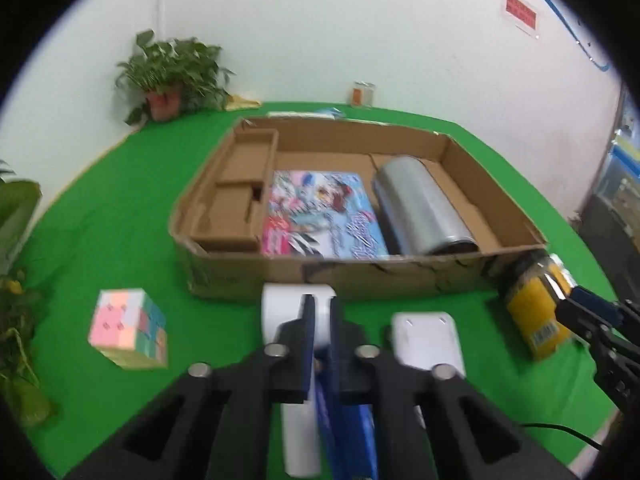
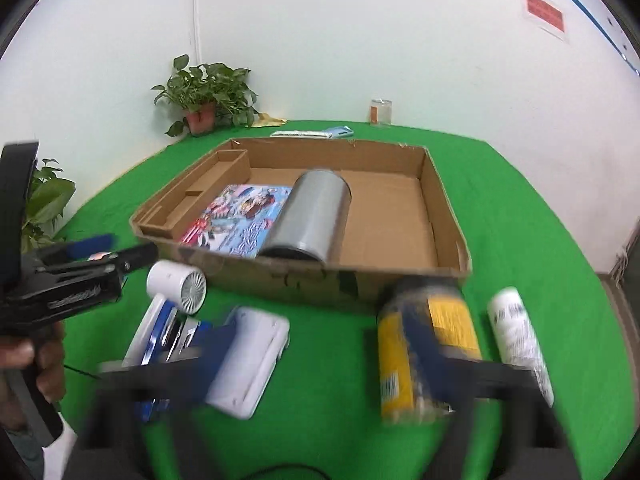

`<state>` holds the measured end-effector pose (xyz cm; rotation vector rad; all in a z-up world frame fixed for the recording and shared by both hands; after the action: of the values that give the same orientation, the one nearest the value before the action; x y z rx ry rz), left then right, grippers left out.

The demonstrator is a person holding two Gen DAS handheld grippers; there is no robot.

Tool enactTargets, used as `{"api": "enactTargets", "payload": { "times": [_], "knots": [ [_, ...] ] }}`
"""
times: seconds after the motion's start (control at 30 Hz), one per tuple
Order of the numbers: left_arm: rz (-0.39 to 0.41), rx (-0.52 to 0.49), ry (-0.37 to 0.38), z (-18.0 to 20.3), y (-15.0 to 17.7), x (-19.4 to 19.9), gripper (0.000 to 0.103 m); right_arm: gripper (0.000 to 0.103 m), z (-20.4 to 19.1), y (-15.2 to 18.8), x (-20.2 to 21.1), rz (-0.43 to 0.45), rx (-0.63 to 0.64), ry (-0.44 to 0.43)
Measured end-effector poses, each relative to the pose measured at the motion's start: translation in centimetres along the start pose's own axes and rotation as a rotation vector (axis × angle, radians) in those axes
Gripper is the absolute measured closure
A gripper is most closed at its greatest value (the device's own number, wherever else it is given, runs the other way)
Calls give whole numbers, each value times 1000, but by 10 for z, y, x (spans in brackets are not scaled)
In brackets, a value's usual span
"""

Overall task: Organize rigid objects
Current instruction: 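Reach the right tool toward the yellow-labelled jar on the table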

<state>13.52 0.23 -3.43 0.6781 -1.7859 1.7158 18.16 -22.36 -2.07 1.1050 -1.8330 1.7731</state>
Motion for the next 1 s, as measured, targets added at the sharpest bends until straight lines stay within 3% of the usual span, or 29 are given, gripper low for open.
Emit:
{"api": "enactTargets", "payload": {
  "times": [0.07, 0.1, 0.13, 0.17, 0.2, 0.23, 0.3, 0.5, 0.67, 0.77, 0.87, 0.9, 1.0],
  "knots": [
    [25, -31, 15, 6, 6, 11, 103, 73, 3, 7, 11, 26, 0, 3],
    [41, -39, 24, 10, 7, 14, 102, 52, 5, 9, 17, 46, 5, 15],
    [50, -42, 26, 12, 5, 18, 85, 34, 7, 11, 21, 63, 4, 26],
    [49, -42, 13, 14, 4, 20, 37, 4, 11, 12, 29, 94, -4, 31],
    [52, -31, -13, 13, 3, 25, 12, 1, 14, 10, 35, 117, -10, 29],
    [70, -19, -23, 13, 1, 30, 1, 2, 15, 10, 40, 130, -11, 24],
    [102, -19, -12, 12, -3, 38, 1, 2, 16, 9, 45, 124, -3, 11],
    [50, -36, -29, 14, 2, 34, 1, 2, 31, 13, 41, 73, -31, -32],
    [23, -35, 18, 24, 10, 29, 1, 3, 78, 13, 4, -73, -152, -14],
    [9, -33, 57, 31, 12, 26, 1, 9, 99, 15, -20, -125, -190, 6],
    [-14, -25, 128, 39, 13, 22, 1, 16, 111, 17, -37, -159, -243, -49],
    [-21, -20, 156, 41, 13, 21, 1, 28, 113, 19, -43, -176, -252, -54],
    [-51, -10, 259, 48, 12, 18, 1, 28, 111, 24, -45, -175, -231, -52]
  ]
}}
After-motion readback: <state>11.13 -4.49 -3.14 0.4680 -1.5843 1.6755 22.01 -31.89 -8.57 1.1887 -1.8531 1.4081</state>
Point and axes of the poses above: each gripper's, at about its wrist camera, not at the fingertips, and x roughly against the way its jaws point, z to its right, y to its underside, the point moved 2 cm from there along -x, roughly the way its jaws point, and after that the axes turned 6 degrees about -x, right-handed, at the moved point
